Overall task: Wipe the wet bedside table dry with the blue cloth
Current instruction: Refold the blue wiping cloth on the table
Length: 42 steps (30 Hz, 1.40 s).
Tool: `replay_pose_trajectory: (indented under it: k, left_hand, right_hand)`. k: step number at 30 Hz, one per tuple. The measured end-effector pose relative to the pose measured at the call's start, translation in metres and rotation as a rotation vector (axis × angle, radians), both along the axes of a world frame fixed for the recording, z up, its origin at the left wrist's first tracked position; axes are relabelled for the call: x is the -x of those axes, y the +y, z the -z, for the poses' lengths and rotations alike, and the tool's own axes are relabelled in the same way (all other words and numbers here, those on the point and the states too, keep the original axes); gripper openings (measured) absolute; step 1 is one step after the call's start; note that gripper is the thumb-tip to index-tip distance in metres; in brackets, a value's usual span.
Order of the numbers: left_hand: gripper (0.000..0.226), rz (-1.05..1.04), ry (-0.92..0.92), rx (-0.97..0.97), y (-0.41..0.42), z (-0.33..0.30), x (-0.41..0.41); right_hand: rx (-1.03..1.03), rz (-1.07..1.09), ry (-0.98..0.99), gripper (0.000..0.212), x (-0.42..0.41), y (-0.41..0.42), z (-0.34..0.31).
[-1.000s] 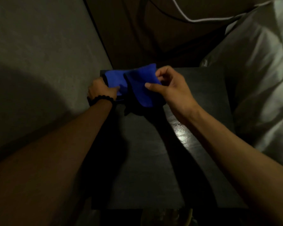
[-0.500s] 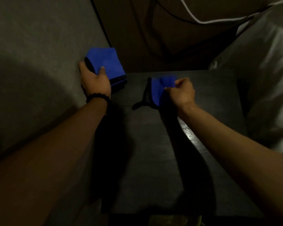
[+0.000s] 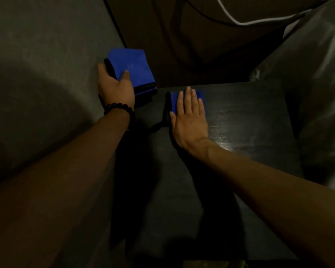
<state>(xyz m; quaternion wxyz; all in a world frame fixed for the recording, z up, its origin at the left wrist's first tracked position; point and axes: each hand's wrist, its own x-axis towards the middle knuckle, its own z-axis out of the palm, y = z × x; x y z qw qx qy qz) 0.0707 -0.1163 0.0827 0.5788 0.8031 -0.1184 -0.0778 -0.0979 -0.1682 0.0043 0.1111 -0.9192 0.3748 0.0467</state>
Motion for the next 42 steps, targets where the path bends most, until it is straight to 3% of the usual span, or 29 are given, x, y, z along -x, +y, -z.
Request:
replay_pose_trajectory:
  k: [4, 10, 14, 18, 21, 23, 25, 28, 30, 31, 34, 38, 40, 42]
  left_hand:
    - [0.044, 0.042, -0.012, -0.003, -0.001, 0.005, 0.002]
    - [0.047, -0.055, -0.013, -0.037, 0.000, 0.013, 0.003]
    - [0.044, 0.027, 0.077, -0.060, -0.003, 0.014, 0.001]
    - [0.034, 0.100, 0.120, -0.028, -0.006, 0.011, 0.004]
    - [0.032, 0.158, 0.147, -0.002, -0.006, 0.007, 0.008]
    - [0.034, 0.156, 0.202, 0.003, -0.007, 0.006, 0.011]
    - [0.035, 0.144, 0.310, 0.019, -0.011, 0.007, 0.021]
    - [0.035, 0.211, 0.497, 0.072, -0.020, 0.014, 0.048]
    - [0.041, 0.266, 0.561, 0.050, -0.027, 0.019, 0.069]
    - [0.046, 0.291, 0.551, 0.008, -0.030, 0.021, 0.078]
    - [0.050, 0.218, 0.273, -0.146, -0.033, 0.024, 0.096]
    - [0.028, -0.033, -0.148, -0.219, -0.011, 0.016, 0.080]
    - [0.032, 0.073, -0.355, -0.478, 0.001, 0.025, 0.063]
    - [0.047, 0.247, -0.449, -0.762, 0.010, 0.037, 0.047]
  right_hand:
    - [-0.017, -0.050, -0.004, 0.067, -0.047, 0.018, 0.001]
    - [-0.022, -0.131, -0.021, 0.063, -0.077, 0.035, -0.002]
    - [-0.046, -0.220, -0.015, 0.056, -0.088, 0.038, -0.008]
    - [-0.424, -0.157, -0.325, 0.050, -0.093, 0.040, -0.015]
    - [-0.419, -0.092, -0.477, 0.029, -0.069, 0.034, -0.018]
    - [-0.318, 0.011, -0.653, 0.027, -0.036, 0.031, -0.016]
    - [-0.324, 0.284, -0.802, 0.027, 0.002, 0.023, -0.016]
    - [-0.767, 0.855, -1.028, 0.019, 0.025, -0.006, -0.031]
    - [-1.083, 0.924, -1.096, 0.037, 0.019, -0.034, -0.039]
    - [-1.102, 0.879, -1.063, 0.044, 0.015, -0.045, -0.044]
    - [-0.885, 0.764, -0.889, 0.050, 0.007, -0.066, -0.046]
    - [-0.541, 0.521, -0.624, 0.060, 0.016, -0.062, -0.032]
    - [-0.260, 0.416, -0.560, 0.062, 0.021, -0.057, -0.026]
    - [-0.051, 0.310, -0.552, 0.066, 0.019, -0.055, -0.023]
